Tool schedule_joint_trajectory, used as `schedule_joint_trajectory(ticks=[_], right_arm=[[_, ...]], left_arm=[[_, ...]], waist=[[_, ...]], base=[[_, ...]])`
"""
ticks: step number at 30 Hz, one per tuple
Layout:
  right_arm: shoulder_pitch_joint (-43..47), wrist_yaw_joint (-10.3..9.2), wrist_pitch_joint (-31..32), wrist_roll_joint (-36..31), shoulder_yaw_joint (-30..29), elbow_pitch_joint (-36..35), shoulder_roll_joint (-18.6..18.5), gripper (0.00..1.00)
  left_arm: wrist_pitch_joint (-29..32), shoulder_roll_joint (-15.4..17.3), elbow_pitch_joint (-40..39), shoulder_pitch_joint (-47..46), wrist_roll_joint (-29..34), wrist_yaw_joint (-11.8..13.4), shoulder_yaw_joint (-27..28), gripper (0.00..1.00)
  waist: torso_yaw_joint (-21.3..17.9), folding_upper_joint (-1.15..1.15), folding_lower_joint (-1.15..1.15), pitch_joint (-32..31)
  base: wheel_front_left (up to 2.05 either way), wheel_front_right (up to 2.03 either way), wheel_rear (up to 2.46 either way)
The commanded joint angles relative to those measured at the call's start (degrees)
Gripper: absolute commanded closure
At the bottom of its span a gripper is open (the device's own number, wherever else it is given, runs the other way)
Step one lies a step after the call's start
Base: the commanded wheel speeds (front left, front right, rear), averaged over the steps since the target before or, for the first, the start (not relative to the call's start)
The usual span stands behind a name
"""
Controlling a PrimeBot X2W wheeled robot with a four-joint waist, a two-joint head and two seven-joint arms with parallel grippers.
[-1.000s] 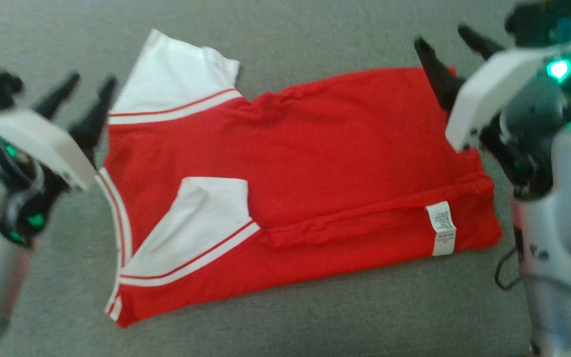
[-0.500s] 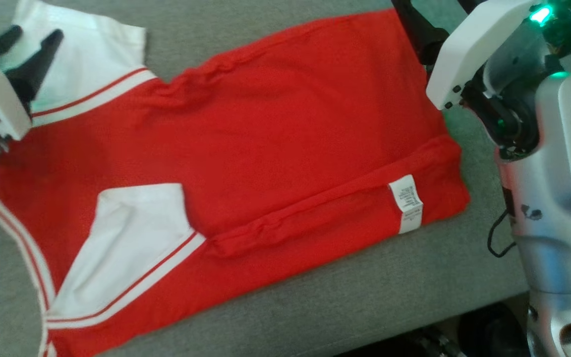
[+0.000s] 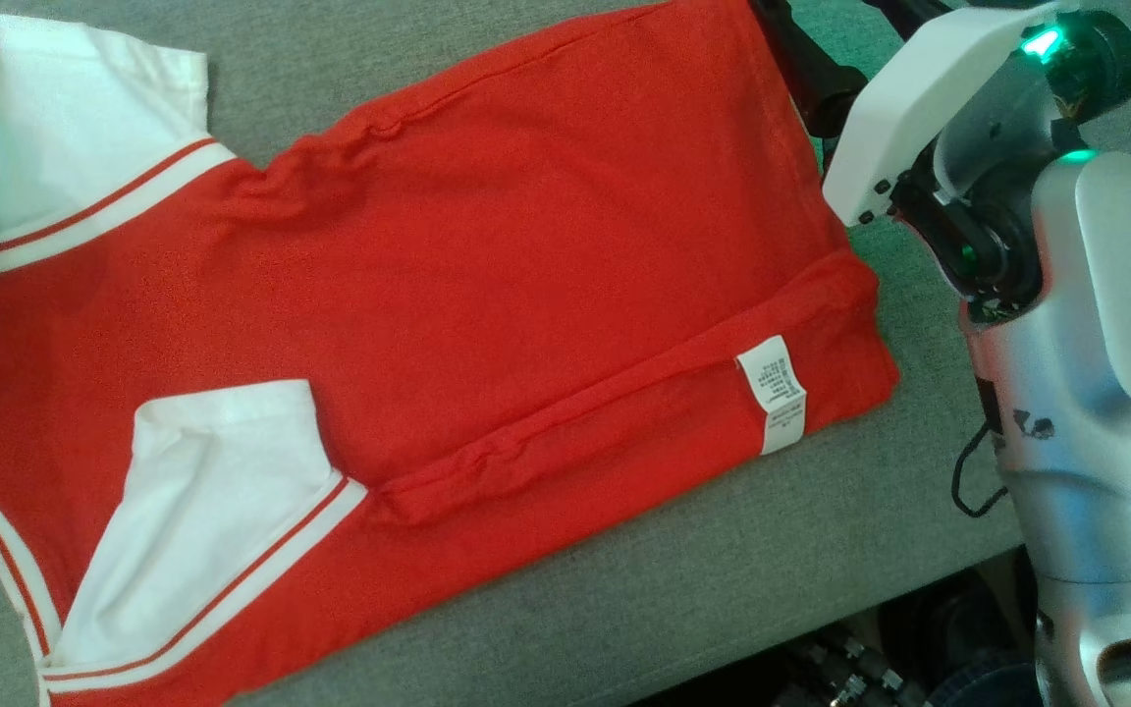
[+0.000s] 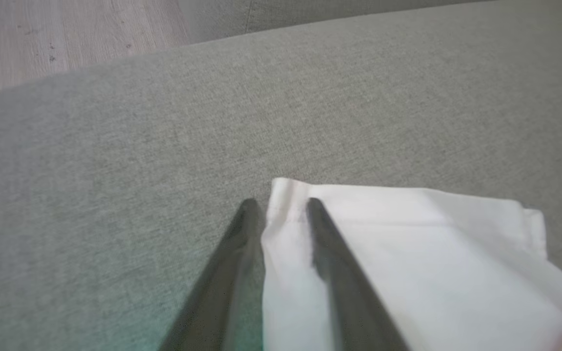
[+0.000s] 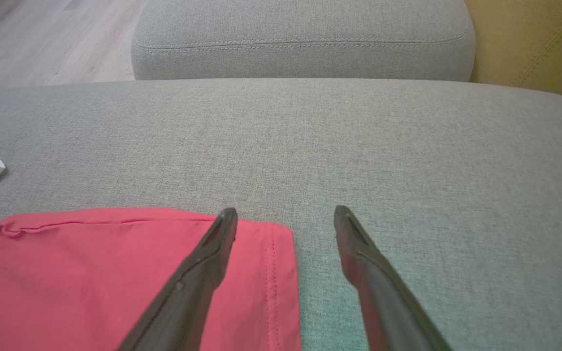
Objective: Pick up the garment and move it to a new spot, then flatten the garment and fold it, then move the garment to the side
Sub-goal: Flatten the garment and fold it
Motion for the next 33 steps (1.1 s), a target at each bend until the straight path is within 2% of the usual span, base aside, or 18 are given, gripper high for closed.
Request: schedule_joint_trajectory(ticks=[1,8,15,22,23,24,25,29,33], right_arm=[[-1.16,0.43,-0.54,0.11,0.32,-1.97,0.22,0.0],[-3.06,0.43,2.7,-0.26,1.95,-0.59,-0.62,0.0],[-8.03,0.43,9.43,-0.76,4.73,6.85,-2.1,0.0],[-10.86,0.43,15.88,1.07,10.32,13.66,-4.83,0.0],[-10.96,0.43,16.39,1.87,11.06,14.08,-5.17,0.04],[-11.09,0.43,16.44,2.51,11.7,14.31,-5.57,0.33],[-11.22,0.43,16.02,3.06,12.23,14.38,-5.97,1.0],[-11.22,0.43,13.27,4.17,12.46,15.21,-7.42,1.0],[-10.37,0.43,9.48,3.74,10.95,16.35,-8.38,1.0]], left_arm=[[1.92,3.27,-0.7,1.24,0.12,0.56,0.73,1.0],[-0.41,3.08,-3.49,1.43,1.05,0.87,0.82,1.0],[-3.24,0.75,-3.67,0.17,2.08,0.32,-0.08,1.0],[-5.12,-2.24,-2.13,-0.85,1.87,-0.44,-1.06,1.0],[-5.36,-2.56,-1.87,-0.92,1.84,-0.59,-1.2,1.0],[-5.75,-2.92,-1.64,-0.97,1.78,-0.77,-1.27,1.0],[-6.22,-3.32,-1.41,-1.01,1.67,-0.95,-1.29,1.0],[-10.73,-5.11,-0.78,-0.9,1.82,-1.44,-0.67,1.0],[-19.5,-8.12,-0.37,0.65,1.5,-1.16,1.69,1.0]], waist=[[0.11,0.0,0.0,-0.11],[1.15,0.0,0.0,-0.28],[3.31,0.0,0.0,-0.24],[5.45,0.0,0.0,-0.85],[5.68,0.0,0.0,-0.95],[5.94,0.0,0.0,-1.07],[6.22,0.0,0.0,-1.2],[7.46,0.0,0.0,-2.3],[8.97,0.0,0.0,-4.68]], base=[[0.0,0.0,0.0],[0.0,0.0,0.0],[0.0,0.0,0.0],[0.0,0.0,0.0],[0.0,0.0,0.0],[0.0,0.0,0.0],[0.0,0.0,0.0],[0.0,0.0,0.0],[0.0,0.0,0.0]])
